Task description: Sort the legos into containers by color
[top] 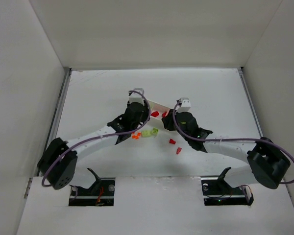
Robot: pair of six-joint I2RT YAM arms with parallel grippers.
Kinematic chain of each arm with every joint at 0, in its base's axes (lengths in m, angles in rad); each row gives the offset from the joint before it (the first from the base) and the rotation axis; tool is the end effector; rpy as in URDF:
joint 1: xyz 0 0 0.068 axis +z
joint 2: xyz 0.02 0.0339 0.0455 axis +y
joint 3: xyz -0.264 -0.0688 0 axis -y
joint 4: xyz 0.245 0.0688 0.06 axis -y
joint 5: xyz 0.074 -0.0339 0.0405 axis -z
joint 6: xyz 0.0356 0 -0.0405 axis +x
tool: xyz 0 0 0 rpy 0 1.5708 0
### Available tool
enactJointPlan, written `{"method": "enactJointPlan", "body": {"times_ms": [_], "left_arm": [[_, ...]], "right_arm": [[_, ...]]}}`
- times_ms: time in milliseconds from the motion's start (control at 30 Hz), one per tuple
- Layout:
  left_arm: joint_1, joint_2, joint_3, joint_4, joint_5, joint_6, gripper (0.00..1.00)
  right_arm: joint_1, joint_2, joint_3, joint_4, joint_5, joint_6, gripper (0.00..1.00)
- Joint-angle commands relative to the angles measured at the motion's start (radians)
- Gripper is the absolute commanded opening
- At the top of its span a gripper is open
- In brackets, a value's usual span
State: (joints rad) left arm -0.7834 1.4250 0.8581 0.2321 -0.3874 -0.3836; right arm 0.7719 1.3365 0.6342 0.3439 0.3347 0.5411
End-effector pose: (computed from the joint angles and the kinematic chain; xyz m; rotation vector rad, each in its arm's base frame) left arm 0.2373 -0.2174 0.2586 0.1166 1.8991 -0.4296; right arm 0.2126 0.1906 0.2201 0.0023 1.9489 0.5600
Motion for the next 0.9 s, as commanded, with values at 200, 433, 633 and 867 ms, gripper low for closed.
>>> {"method": "enactJointPlan", "body": {"times_ms": [200,433,633,867], "left_arm": [[0.115,-0.270,-0.310,0.046,-0.047,-0.109,0.36],[0.175,-0.299,-0.433,0.182,-0.038,-0.113,0.37],[0.164,-0.284,-0.488,0.300,-0.004,-0.090,0.38],[0.152,-0.276,-0.516,0.345,0.047,-0.107,0.38]], "right_arm": [[0.092,0.164,0.173,-0.129,0.001,-0.029,0.56],[0.117,0.242,0.229,-0.246,0.015,0.054,0.71],[0.120,0.329,0.300,-0.270,0.027,0.144,0.71],[0.120,0.386,0.337,-0.310,0.095,0.232,0.64]]}}
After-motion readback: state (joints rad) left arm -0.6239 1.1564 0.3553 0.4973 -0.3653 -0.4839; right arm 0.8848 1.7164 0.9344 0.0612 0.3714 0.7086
